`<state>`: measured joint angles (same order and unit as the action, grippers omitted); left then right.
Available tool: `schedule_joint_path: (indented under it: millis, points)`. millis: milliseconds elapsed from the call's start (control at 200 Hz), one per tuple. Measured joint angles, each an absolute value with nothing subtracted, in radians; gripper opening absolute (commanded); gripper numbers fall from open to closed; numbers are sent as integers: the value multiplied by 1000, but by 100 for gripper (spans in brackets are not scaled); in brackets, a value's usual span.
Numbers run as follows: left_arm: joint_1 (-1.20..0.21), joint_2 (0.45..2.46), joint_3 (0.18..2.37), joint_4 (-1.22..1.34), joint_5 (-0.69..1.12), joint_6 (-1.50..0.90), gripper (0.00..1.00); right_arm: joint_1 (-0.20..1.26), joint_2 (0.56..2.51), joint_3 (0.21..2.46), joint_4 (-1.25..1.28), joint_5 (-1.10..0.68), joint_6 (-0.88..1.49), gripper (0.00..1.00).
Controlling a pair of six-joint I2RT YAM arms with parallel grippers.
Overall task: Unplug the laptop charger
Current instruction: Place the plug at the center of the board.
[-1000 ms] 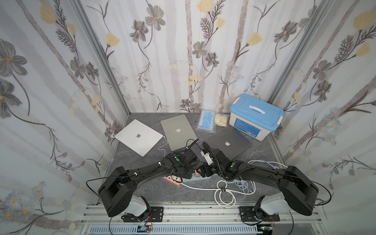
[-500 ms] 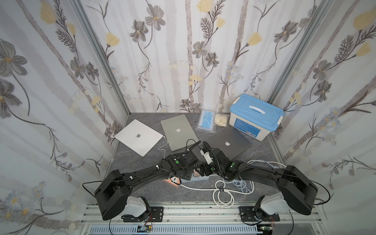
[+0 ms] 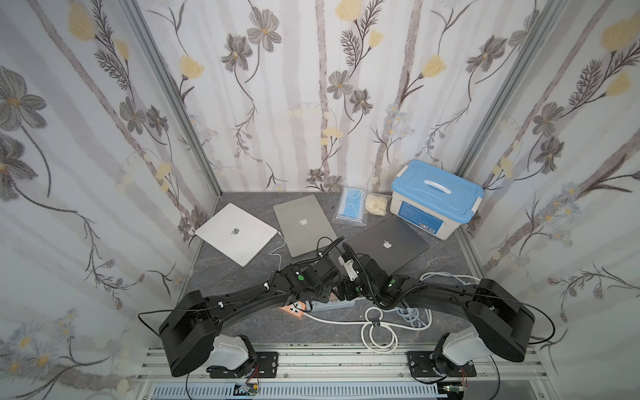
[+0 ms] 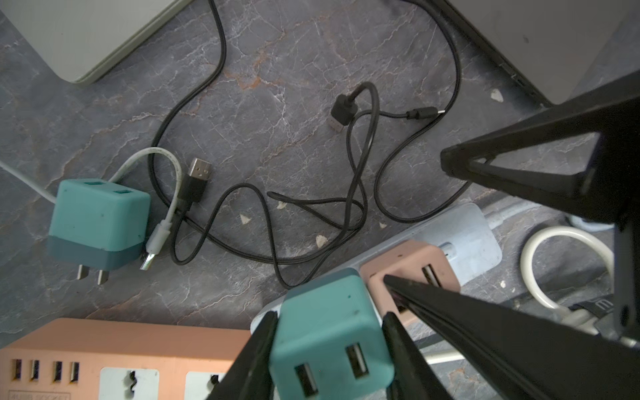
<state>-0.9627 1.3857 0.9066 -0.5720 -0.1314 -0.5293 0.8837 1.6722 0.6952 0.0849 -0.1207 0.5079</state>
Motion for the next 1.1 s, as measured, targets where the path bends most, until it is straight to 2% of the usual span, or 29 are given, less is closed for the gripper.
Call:
schedule_joint_path:
  millis: [170,490,784,1099]
  points:
    - [-947,1390,907,-572,-142,-529,11,891,1643,689,64,-120,507,78]
    - [-816,1370,852,-553,-93,-527,11,895,1491,643,-89,-152,457,82]
    - [-713,1426,866,-505,-14,-505,11,897,1433,658,-99,-155,435,85]
    - [-640,1440,892,-591,20,-447,15,897,1416,662,-99,-154,421,90]
